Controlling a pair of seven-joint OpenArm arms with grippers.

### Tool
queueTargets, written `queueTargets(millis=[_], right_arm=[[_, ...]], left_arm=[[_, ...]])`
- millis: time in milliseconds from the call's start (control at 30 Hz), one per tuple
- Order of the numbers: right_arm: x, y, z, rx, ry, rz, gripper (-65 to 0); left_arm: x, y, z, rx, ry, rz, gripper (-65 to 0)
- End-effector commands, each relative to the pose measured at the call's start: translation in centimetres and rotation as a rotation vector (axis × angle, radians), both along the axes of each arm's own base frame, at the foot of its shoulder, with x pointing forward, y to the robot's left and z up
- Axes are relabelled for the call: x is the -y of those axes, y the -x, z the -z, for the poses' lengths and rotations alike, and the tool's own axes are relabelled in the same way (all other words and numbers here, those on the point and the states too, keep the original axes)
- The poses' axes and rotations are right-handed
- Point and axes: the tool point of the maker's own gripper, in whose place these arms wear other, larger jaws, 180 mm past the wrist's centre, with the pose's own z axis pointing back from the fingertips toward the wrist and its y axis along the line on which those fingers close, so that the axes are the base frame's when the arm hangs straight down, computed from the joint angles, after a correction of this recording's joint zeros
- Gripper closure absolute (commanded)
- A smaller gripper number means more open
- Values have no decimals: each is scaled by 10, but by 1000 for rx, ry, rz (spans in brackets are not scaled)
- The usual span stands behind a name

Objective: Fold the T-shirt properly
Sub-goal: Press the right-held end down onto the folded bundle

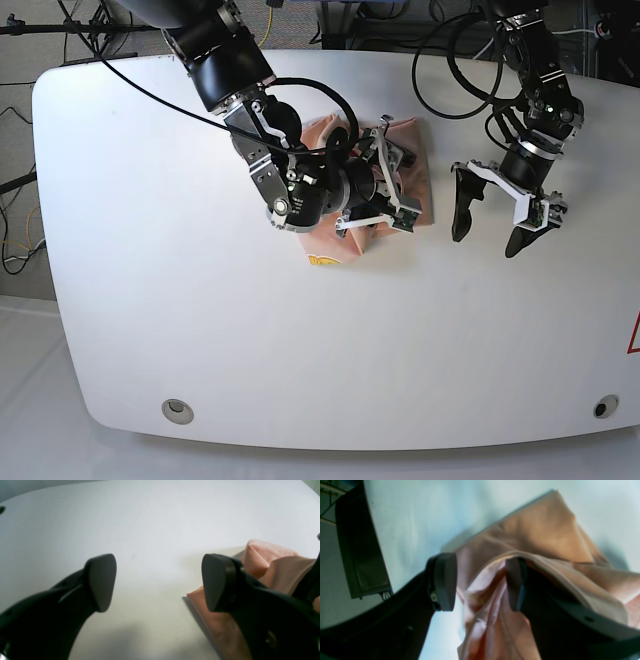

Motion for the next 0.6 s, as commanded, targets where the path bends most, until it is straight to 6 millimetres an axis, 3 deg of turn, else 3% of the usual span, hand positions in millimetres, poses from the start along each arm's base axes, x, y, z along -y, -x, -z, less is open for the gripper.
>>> queueTargets(millis=[0, 367, 567], right_arm=[[-10, -10, -18, 34, -50, -1, -296], [-40, -3, -35, 38, -110, -31, -296], [-38, -12, -42, 70, -107, -32, -296]], left_arm=[[0, -5, -16, 60, 11, 3, -503], [-1, -4, -16, 58, 11, 1, -503], [-1, -4, -16, 58, 11, 1, -503]])
